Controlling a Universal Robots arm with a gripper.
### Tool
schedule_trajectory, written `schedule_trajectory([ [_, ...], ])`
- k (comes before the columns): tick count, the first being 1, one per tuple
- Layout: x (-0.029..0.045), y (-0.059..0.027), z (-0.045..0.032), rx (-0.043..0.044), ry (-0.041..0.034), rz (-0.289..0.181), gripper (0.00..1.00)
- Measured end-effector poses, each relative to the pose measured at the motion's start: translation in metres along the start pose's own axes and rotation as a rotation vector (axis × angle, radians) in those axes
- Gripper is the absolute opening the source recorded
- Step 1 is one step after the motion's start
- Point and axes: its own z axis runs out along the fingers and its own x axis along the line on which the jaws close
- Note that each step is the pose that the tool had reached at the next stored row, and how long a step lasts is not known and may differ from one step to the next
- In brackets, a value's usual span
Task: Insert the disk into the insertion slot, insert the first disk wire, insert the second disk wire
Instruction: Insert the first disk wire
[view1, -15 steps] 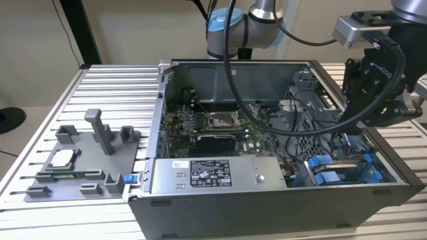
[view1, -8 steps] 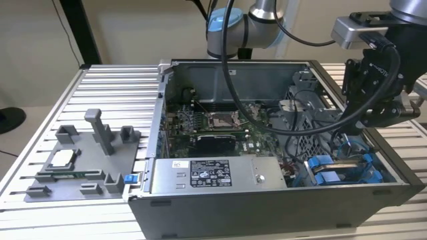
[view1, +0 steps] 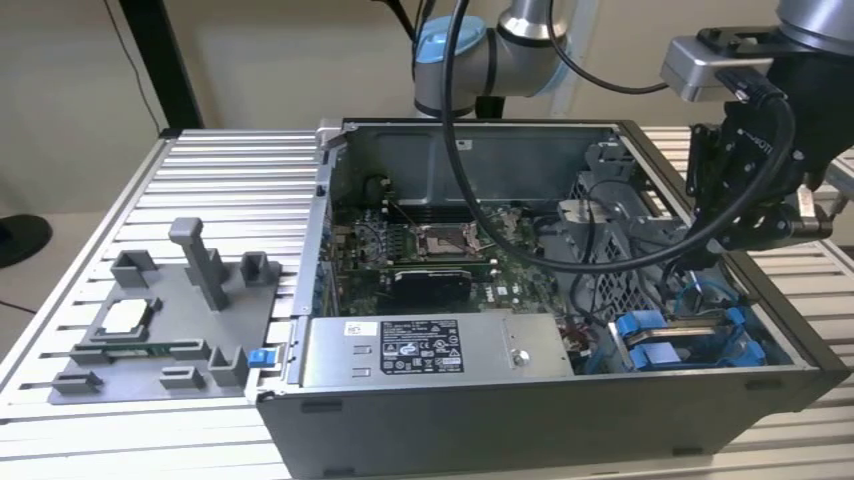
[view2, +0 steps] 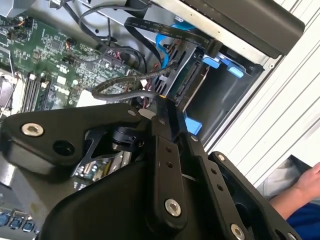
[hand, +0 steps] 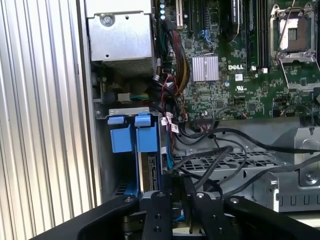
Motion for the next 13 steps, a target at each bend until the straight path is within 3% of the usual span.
schedule_trajectory([
  [13, 0.0029, -0.0015, 0.0015, -0.0017, 0.0003, 0.0, 0.0],
])
